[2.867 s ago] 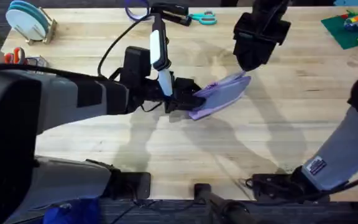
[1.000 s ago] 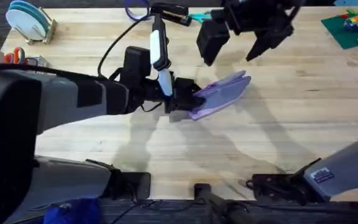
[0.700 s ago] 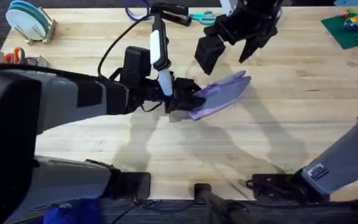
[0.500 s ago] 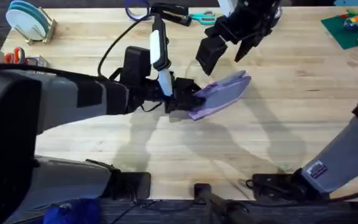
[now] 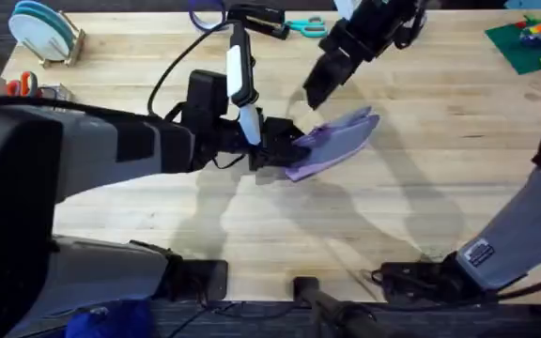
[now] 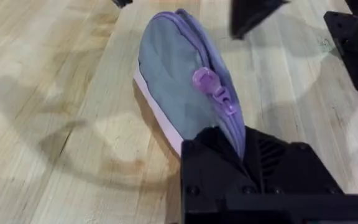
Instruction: Unzip the bag, pick up the pens from the table one at a time and place them inside, then zip the bag closed.
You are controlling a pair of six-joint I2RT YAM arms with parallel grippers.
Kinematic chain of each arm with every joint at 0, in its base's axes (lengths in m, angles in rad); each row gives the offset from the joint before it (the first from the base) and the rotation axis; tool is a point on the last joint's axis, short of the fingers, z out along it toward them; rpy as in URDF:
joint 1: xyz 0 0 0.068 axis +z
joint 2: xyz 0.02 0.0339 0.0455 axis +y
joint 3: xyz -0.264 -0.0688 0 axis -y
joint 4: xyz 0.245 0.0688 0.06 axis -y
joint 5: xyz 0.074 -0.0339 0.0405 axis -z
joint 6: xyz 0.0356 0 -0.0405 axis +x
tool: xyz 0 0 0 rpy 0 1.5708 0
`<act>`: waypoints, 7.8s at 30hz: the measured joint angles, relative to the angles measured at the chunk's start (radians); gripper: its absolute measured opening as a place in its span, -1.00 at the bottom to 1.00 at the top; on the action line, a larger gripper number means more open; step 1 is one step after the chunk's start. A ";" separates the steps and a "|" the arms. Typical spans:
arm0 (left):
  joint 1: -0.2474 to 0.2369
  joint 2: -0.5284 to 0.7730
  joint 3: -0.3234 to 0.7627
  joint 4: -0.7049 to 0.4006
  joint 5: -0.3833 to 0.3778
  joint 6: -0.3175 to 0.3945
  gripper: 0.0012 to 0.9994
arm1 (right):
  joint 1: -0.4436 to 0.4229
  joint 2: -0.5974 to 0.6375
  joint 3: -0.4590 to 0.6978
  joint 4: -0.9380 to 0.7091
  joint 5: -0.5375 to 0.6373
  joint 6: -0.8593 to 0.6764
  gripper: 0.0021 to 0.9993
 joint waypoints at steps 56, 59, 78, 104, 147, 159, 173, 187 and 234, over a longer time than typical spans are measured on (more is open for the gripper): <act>0.000 0.000 0.000 0.000 0.000 0.002 -0.92 | 0.042 0.211 -0.005 -0.099 -0.075 -0.555 0.97; 0.000 0.000 0.000 0.000 0.000 0.002 -0.92 | 0.042 0.211 -0.005 -0.100 -0.075 -0.555 0.79; 0.000 0.000 0.000 0.001 -0.008 0.002 -0.92 | 0.044 0.211 -0.005 -0.111 -0.086 -0.560 -0.94; 0.004 0.000 0.000 0.011 -0.009 0.002 -0.92 | 0.044 0.110 -0.012 -0.057 -0.082 -0.550 -0.95; 0.000 0.000 0.000 0.012 -0.014 0.003 -0.92 | -0.145 -0.150 -0.377 0.199 -0.027 -0.574 -0.94; -0.002 0.000 0.000 0.008 -0.014 0.003 -0.92 | -0.236 -0.269 -0.562 0.380 -0.016 -0.577 -0.94; -0.002 0.000 0.000 0.004 -0.014 0.003 -0.92 | -0.355 -0.292 -0.567 0.455 0.005 -0.543 -0.94; -0.002 0.000 0.000 0.004 -0.014 0.003 -0.92 | -0.357 -0.670 -0.568 0.457 0.004 -0.180 0.92; -0.002 0.000 0.000 0.004 -0.014 0.003 -0.92 | -0.044 -0.483 -0.568 0.393 0.077 1.006 0.99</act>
